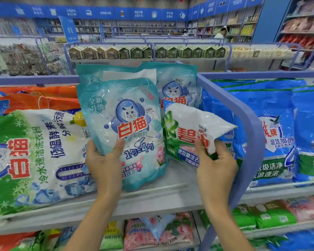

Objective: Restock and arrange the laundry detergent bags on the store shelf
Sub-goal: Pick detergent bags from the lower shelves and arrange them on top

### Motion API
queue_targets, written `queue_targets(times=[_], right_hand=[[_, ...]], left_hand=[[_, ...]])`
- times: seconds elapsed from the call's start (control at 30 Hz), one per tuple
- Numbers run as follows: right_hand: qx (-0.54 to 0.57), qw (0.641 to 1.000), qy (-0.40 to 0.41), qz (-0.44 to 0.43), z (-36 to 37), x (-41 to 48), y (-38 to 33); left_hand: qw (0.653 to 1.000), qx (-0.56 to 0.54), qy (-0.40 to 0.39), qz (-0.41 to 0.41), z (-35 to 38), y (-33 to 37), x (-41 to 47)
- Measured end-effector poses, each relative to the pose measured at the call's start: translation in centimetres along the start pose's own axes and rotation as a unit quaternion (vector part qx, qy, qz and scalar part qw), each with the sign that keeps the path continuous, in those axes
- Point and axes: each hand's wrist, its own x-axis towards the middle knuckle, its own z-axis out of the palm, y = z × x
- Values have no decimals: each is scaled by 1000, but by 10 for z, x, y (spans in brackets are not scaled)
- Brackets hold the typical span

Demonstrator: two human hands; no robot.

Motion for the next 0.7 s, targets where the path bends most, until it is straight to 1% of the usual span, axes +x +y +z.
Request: queue_targets(times=[0.1, 0.17, 0.3, 0.37, 0.47, 0.53, 0.57, 0.6, 0.67, 0.7], right_hand=[[-62, 994, 14, -93, -3, -14, -16], [-68, 989, 28, -127, -4, -18, -28], [-43, 989, 56, -128, -13, -21, -31], [-65, 987, 59, -137, -17, -26, -24], [-127, 974, 104, -156, -19, -37, -13], [-127, 968, 130, -173, -19, -45, -14], [-103, 969, 140, -178, -20, -48, -16], [-64, 972, 149, -168, -20, -50, -21], [0, 984, 155, -93, -15, -48, -31], [13, 989, 140, -53, -12, -46, -32]], left_hand=[[1000, -1, -26, -3, 6, 0, 7], [999, -3, -48, 2, 10, 2, 11], [995, -26, -89, -26, 23, 2, 14], [994, -35, -96, -40, 32, -3, 16], [989, -50, -127, -62, 47, -8, 16], [985, -65, -143, -78, 61, -11, 16], [984, -67, -145, -82, 69, -12, 15], [983, -66, -148, -86, 77, -10, 13], [978, -61, -165, -112, 89, -8, 10], [975, -53, -178, -123, 92, -8, 9]])
